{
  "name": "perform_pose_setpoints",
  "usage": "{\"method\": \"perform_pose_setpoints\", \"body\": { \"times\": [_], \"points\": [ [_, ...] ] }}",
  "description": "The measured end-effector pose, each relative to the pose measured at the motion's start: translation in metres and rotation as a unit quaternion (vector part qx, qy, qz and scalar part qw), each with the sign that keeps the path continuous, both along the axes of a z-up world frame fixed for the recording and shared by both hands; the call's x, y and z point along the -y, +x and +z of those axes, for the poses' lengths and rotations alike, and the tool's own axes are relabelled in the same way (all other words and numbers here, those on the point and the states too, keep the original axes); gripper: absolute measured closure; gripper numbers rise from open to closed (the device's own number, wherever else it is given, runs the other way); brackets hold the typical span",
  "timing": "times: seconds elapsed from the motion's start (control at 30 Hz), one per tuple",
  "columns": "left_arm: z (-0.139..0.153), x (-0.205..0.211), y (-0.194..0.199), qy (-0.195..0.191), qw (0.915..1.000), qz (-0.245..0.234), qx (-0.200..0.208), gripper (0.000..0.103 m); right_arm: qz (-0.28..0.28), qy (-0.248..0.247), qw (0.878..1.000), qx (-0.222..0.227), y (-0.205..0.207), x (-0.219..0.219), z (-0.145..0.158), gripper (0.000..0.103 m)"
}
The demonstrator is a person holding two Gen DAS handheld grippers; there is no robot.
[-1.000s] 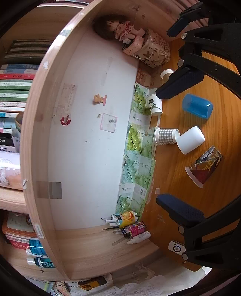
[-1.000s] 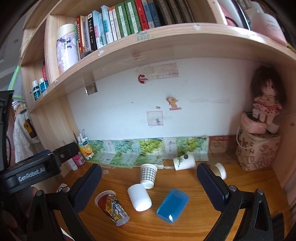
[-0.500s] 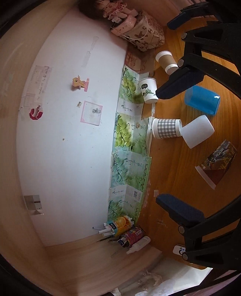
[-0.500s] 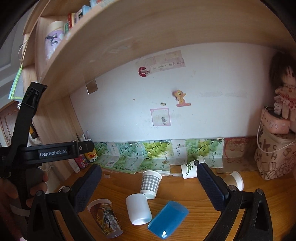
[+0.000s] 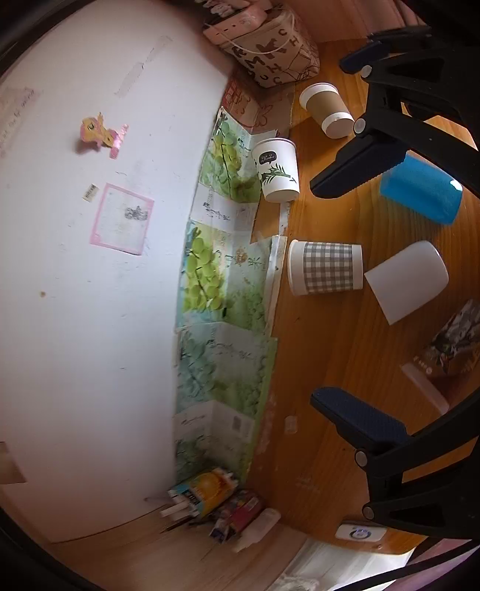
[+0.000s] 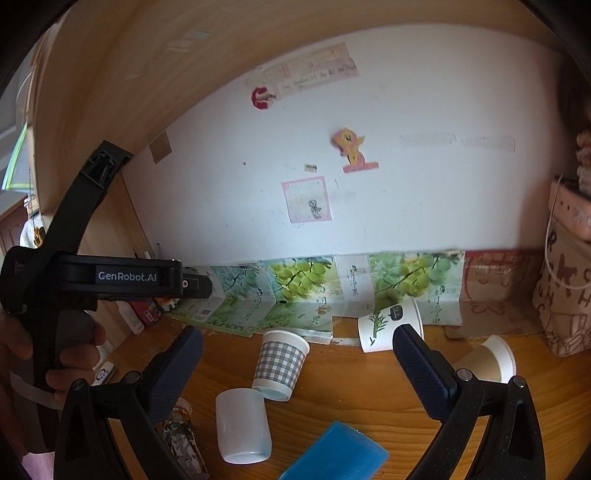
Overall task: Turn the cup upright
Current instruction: 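Move the left gripper toward the plaid paper cup lying on its side, then close the left gripper around the plaid cup's body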
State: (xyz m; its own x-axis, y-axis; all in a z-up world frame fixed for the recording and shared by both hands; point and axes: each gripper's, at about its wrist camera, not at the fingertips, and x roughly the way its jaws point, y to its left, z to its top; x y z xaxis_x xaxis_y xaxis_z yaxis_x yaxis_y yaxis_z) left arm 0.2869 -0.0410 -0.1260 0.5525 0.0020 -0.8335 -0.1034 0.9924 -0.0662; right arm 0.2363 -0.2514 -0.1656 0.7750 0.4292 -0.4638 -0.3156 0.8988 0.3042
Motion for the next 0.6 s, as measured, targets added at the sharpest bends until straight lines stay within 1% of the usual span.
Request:
{"method": "perform_pose_setpoints", "body": {
  "times": [0.07, 0.17, 0.27, 0.37, 0.53, 0.6],
  "points": [
    [-0.007, 0.001, 0.008, -0.019, 0.9997, -0.002, -0.013, 0.001, -0.006, 0.006, 1.000, -0.014, 0.007, 0.004, -0.007, 0.000],
    [-0.022, 0.005, 0.022, -0.032, 0.9986, -0.008, -0.042, 0.001, -0.014, 0.009, 0.999, -0.035, 0.018, 0.008, -0.019, 0.000],
    [-0.041, 0.010, 0.036, -0.031, 0.9965, -0.015, -0.076, 0.001, -0.020, 0.015, 0.998, -0.054, 0.026, 0.013, -0.029, 0.000],
    [-0.057, 0.010, 0.048, -0.046, 0.9933, -0.024, -0.104, 0.001, -0.029, 0.013, 0.997, -0.068, 0.033, 0.016, -0.039, 0.000],
    [-0.084, 0.010, 0.064, -0.044, 0.9884, -0.017, -0.145, 0.001, -0.034, 0.018, 0.995, -0.089, 0.042, 0.019, -0.051, 0.000],
    [-0.095, 0.010, 0.069, -0.043, 0.9857, -0.014, -0.163, 0.003, -0.033, 0.018, 0.995, -0.094, 0.044, 0.018, -0.054, 0.000]
  ]
}}
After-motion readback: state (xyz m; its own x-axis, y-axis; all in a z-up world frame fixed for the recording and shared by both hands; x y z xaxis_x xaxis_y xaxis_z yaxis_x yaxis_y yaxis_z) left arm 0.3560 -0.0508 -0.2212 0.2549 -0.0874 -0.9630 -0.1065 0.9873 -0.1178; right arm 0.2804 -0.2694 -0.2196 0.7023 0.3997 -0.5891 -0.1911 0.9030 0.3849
